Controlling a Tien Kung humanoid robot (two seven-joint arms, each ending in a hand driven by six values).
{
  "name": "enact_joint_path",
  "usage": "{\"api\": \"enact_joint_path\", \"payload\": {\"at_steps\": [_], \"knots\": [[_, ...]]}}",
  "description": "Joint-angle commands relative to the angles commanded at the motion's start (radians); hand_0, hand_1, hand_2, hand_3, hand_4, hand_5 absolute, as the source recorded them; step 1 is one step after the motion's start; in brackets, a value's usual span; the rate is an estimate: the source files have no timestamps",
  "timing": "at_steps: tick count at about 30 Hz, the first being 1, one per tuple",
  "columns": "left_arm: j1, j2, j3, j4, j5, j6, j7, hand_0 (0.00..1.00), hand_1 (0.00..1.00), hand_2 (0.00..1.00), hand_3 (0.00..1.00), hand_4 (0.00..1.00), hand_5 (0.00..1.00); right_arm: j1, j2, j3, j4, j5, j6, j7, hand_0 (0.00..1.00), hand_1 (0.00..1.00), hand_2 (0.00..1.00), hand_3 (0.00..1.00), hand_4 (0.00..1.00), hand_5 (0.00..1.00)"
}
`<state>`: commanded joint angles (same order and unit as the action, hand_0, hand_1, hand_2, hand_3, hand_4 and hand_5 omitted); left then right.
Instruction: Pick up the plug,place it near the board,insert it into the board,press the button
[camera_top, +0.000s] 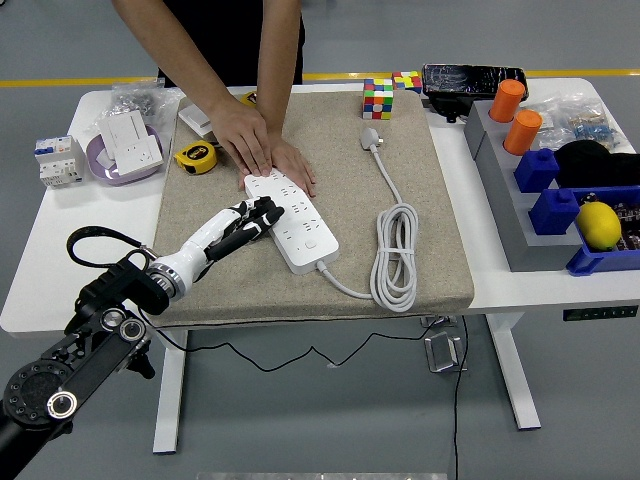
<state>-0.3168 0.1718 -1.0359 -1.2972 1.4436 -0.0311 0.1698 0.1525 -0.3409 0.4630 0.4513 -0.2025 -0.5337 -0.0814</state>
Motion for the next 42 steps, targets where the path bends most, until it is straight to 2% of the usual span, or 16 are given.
{"api": "enact_joint_path", "payload": {"at_steps": [14,24,33,42], "knots": [[-0.068,0.010,0.063,0.032,0.026,0.000,0.004,0.998,0.998,0.996,0.996,0.998,0.998,0.002,-0.002,-0.004,0.000,0.001,0.000,-0.001,0.933,0.898,0.827,0.830,0.998,0.998],[-0.094,0.016,0.090,0.037,0.069,0.010,0.001,0.998,0.998,0.991,0.991,0.998,0.998,0.003,-0.006,-0.009,-0.002,0.003,0.000,-0.001,0.933,0.897,0.827,0.829,0.998,0.998],[-0.113,0.021,0.095,0.043,0.144,0.015,0.000,0.998,0.998,0.990,0.988,0.998,0.998,0.003,-0.007,-0.008,-0.002,0.002,0.000,-0.001,0.933,0.897,0.826,0.830,0.998,0.998],[-0.131,0.028,0.113,0.042,0.260,0.017,-0.001,0.998,0.998,0.983,0.982,0.998,0.998,0.003,-0.007,-0.005,-0.003,0.004,-0.001,-0.001,0.933,0.897,0.826,0.829,0.998,0.998]]}}
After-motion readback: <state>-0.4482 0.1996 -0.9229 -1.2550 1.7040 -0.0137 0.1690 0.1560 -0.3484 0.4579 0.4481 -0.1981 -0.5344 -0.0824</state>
